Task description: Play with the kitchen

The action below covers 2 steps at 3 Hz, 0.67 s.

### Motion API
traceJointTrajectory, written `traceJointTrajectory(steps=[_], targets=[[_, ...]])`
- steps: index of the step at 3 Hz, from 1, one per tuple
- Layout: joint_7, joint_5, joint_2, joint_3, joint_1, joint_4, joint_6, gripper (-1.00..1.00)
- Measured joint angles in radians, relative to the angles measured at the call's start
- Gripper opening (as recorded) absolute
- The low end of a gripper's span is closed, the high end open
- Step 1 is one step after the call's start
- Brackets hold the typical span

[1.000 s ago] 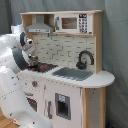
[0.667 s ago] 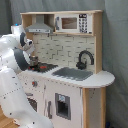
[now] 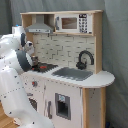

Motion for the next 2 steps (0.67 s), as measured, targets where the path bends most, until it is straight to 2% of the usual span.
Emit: traceJointTrajectory(steps=[1, 2], targets=[[-0.017, 0.000, 0.000, -0.001, -0.009, 0.016, -0.048, 1.00], [-0.018, 0.000, 0.000, -0.001, -0.011, 0.020, -0.055, -1.00]])
